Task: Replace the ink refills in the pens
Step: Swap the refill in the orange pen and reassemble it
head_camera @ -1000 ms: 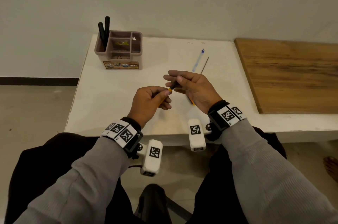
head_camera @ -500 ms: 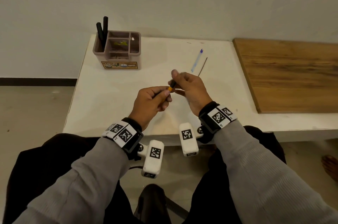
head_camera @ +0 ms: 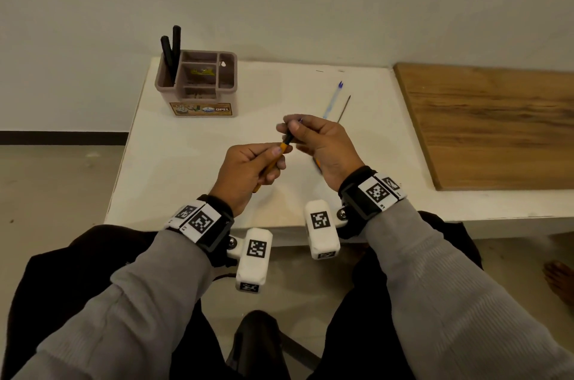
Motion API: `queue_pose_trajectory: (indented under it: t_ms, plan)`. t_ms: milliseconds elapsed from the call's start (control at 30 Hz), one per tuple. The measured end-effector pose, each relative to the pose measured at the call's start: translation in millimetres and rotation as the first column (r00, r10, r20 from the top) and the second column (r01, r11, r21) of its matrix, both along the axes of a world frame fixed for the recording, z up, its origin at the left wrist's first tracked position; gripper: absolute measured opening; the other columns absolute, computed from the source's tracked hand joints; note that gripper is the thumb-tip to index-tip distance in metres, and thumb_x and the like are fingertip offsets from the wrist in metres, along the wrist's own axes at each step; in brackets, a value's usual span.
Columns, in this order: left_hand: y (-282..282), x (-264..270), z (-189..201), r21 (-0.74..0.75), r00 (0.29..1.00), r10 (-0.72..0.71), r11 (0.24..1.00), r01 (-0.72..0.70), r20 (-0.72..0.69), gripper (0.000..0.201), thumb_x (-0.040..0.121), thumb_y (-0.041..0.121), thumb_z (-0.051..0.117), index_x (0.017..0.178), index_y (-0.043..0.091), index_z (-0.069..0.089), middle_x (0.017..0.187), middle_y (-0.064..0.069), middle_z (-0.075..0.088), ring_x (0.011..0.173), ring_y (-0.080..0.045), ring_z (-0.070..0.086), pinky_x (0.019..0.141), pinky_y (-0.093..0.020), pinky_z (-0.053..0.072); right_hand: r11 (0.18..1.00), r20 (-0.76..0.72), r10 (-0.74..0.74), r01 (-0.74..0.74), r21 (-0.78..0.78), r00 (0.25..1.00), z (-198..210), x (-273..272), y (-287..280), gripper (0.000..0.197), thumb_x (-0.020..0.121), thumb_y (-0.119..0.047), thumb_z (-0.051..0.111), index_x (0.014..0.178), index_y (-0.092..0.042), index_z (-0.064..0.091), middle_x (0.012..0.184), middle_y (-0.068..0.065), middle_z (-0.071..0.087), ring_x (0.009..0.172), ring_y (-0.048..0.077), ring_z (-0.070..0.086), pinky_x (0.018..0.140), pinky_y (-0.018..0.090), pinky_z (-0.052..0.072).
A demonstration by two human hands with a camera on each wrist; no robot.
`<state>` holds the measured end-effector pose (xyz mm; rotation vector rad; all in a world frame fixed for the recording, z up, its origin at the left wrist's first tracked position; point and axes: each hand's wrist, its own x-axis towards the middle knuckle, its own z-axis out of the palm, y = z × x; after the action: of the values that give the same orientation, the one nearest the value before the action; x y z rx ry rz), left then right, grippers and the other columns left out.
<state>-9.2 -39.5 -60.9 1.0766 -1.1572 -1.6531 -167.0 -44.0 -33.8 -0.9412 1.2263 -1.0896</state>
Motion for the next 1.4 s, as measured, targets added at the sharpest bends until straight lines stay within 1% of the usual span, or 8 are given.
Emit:
queue_pose_trajectory:
  t_ms: [200, 333, 467, 633, 700, 800, 900, 1400]
  plan:
    - [1, -3, -2, -0.036, 0.994, 0.074, 0.997, -0.071, 0.079, 0.021, 0.094, 0.001, 0.053, 0.108, -0.001, 0.068, 0.071, -0.010, 0.061, 0.047, -0.010, 0.047, 0.043, -0.014, 0.038, 0.974, -0.065, -0.163, 0.171, 0.147, 0.984, 1, -17, -5, 0.034, 0.095, -0.045, 0.056, 0.106, -0.018, 0.072, 0.101, -0.003, 0.077, 0.089, 0.013, 0.070, 0.084, 0.032, 0.048]
    - [0, 1, -2, -0.016, 0.994, 0.062, 0.998, -0.061, 0.086, 0.026, 0.095, 0.002, 0.050, 0.117, 0.002, 0.064, 0.078, -0.010, 0.064, 0.049, -0.012, 0.048, 0.043, -0.013, 0.037, 0.959, -0.450, -0.222, 0.276, 0.057, 0.865, -13, -52, -8, 0.018, 0.092, -0.022, 0.065, 0.101, -0.008, 0.071, 0.090, 0.004, 0.073, 0.067, 0.011, 0.064, 0.064, 0.027, 0.047]
    - [-2, 1, -6, -0.013, 0.994, 0.061, 0.998, -0.060, 0.089, 0.025, 0.095, 0.000, 0.050, 0.116, -0.001, 0.063, 0.084, -0.013, 0.069, 0.054, -0.013, 0.056, 0.049, -0.020, 0.042, 0.981, -0.757, -0.009, 0.154, 0.121, 0.653, -38, -59, -7, 0.026, 0.075, -0.025, 0.084, 0.090, -0.007, 0.073, 0.083, 0.006, 0.069, 0.075, 0.015, 0.064, 0.071, 0.028, 0.052]
    - [0, 0, -7, -0.013, 0.989, 0.079, 0.997, -0.078, 0.127, 0.024, 0.093, 0.001, 0.053, 0.114, 0.003, 0.065, 0.082, -0.012, 0.070, 0.055, -0.014, 0.055, 0.050, -0.020, 0.042, 0.974, -0.784, 0.101, 0.099, 0.203, 0.612, -50, -48, -13, 0.030, 0.073, -0.021, 0.081, 0.099, -0.010, 0.070, 0.088, 0.008, 0.073, 0.080, 0.024, 0.070, 0.084, 0.039, 0.058]
    - [1, 0, -7, -0.014, 0.988, 0.078, 0.997, -0.076, 0.134, 0.023, 0.093, 0.001, 0.054, 0.112, 0.005, 0.065, 0.082, -0.012, 0.070, 0.055, -0.015, 0.055, 0.050, -0.021, 0.042, 0.989, -0.706, -0.049, 0.133, 0.064, 0.706, -42, -41, -12, 0.018, 0.078, -0.014, 0.076, 0.095, -0.010, 0.072, 0.081, 0.005, 0.070, 0.072, 0.019, 0.068, 0.075, 0.035, 0.058]
    - [0, -1, -7, -0.024, 0.986, 0.066, 0.998, -0.063, 0.150, 0.024, 0.093, 0.001, 0.054, 0.113, 0.006, 0.066, 0.082, -0.012, 0.070, 0.055, -0.015, 0.056, 0.050, -0.021, 0.043, 0.958, -0.245, -0.286, 0.276, -0.076, 0.926, -17, -34, -9, 0.012, 0.086, -0.003, 0.069, 0.097, -0.004, 0.069, 0.081, 0.010, 0.070, 0.073, 0.022, 0.069, 0.071, 0.029, 0.057]
    - [0, -3, -7, -0.031, 0.984, 0.056, 0.998, -0.052, 0.172, 0.024, 0.092, 0.002, 0.055, 0.113, 0.007, 0.066, 0.082, -0.010, 0.071, 0.055, -0.014, 0.057, 0.050, -0.020, 0.045, 0.938, 0.085, -0.339, 0.344, -0.053, 0.937, -6, -30, -9, 0.025, 0.089, -0.006, 0.068, 0.111, 0.003, 0.061, 0.096, 0.020, 0.073, 0.092, 0.030, 0.072, 0.081, 0.030, 0.057]
    - [-1, -1, 0, -0.044, 0.984, 0.114, 0.993, -0.109, 0.134, 0.025, 0.090, 0.001, 0.058, 0.114, 0.004, 0.066, 0.082, -0.013, 0.074, 0.053, -0.017, 0.054, 0.050, -0.023, 0.041, 0.986, -0.068, -0.104, 0.094, -0.139, 0.992, -10, -6, 0, 0.028, 0.087, -0.001, 0.070, 0.113, 0.000, 0.060, 0.081, 0.015, 0.072, 0.077, 0.025, 0.072, 0.076, 0.035, 0.060]
